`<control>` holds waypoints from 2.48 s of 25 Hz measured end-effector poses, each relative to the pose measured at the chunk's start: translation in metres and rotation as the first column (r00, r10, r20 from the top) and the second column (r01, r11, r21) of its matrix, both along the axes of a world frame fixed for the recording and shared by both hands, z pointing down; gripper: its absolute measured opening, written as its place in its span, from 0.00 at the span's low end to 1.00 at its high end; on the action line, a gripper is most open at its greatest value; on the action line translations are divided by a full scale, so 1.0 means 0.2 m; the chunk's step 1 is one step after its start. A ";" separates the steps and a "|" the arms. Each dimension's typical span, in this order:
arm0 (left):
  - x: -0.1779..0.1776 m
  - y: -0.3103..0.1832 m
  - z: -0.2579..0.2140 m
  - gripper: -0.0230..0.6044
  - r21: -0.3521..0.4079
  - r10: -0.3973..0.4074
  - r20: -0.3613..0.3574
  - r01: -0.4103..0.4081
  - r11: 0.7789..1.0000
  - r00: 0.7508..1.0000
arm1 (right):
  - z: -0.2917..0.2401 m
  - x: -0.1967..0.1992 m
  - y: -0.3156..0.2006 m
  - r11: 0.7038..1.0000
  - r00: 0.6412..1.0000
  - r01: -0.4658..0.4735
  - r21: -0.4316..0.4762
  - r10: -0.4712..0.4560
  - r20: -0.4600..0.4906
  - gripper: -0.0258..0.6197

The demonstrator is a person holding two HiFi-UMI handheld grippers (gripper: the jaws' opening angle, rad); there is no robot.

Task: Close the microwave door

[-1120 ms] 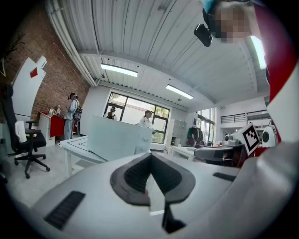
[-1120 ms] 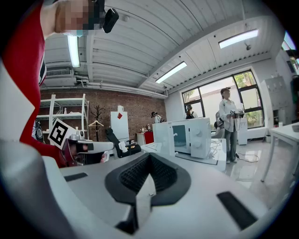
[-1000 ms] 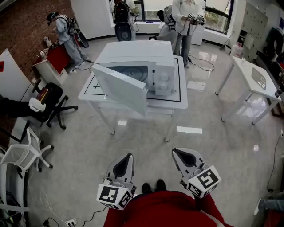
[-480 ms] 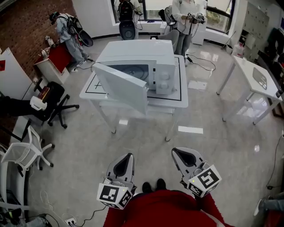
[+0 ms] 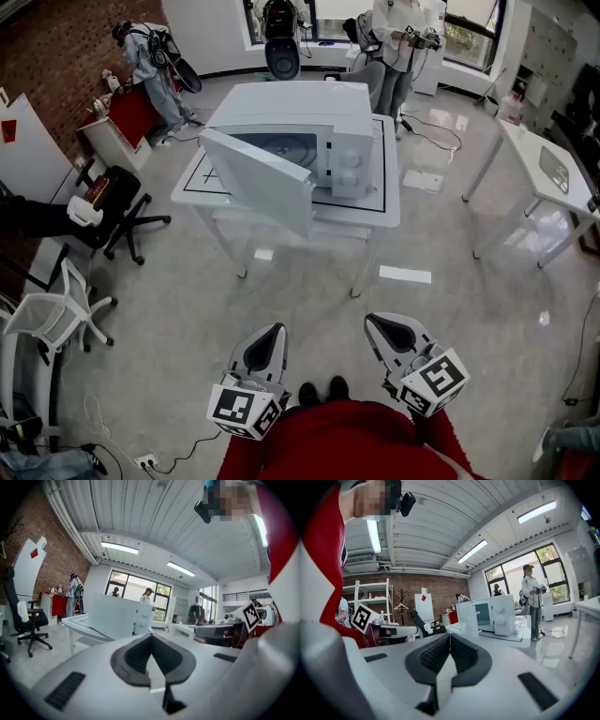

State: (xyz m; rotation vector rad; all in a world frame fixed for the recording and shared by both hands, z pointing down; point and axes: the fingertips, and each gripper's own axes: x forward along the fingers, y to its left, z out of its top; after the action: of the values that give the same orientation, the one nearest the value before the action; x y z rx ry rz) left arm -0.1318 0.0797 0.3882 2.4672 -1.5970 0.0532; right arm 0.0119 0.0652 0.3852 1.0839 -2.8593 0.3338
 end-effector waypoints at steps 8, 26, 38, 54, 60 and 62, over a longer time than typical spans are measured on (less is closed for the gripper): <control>0.10 -0.05 0.00 0.05 0.000 0.021 0.014 -0.021 1.000 1.000 | 0.02 0.09 -0.03 1.000 1.000 -0.003 -0.003 0.003 0.002 0.06; 0.15 -0.19 -0.07 0.05 0.017 -0.073 0.068 0.072 0.997 0.995 | -0.02 0.31 -0.10 1.000 0.998 -0.016 0.023 0.015 0.053 0.06; 0.07 -0.49 -0.02 0.06 -0.012 -0.101 0.084 0.102 0.995 0.991 | 0.04 0.31 -0.31 0.998 0.998 -0.053 -0.024 0.054 0.038 0.06; 0.02 -0.97 0.12 0.34 -0.082 -0.039 0.167 0.053 0.995 0.985 | 0.03 0.19 -0.79 0.997 0.997 -0.072 -0.009 0.072 0.023 0.06; 0.03 -1.06 0.15 0.37 -0.112 0.032 0.169 -0.013 0.994 0.985 | 0.05 0.16 -0.88 0.996 0.997 -0.078 -0.031 0.078 0.021 0.06; 0.05 -1.09 0.15 0.37 -0.120 0.055 0.166 -0.035 0.992 0.985 | 0.05 0.16 -0.90 0.996 0.996 -0.085 -0.033 0.085 0.020 0.06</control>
State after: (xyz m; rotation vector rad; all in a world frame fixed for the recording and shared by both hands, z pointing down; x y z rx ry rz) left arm -0.1219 -0.1377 0.4190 2.4642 -1.5528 0.3619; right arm 0.0431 -0.1142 0.3948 1.2060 -2.8214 0.3981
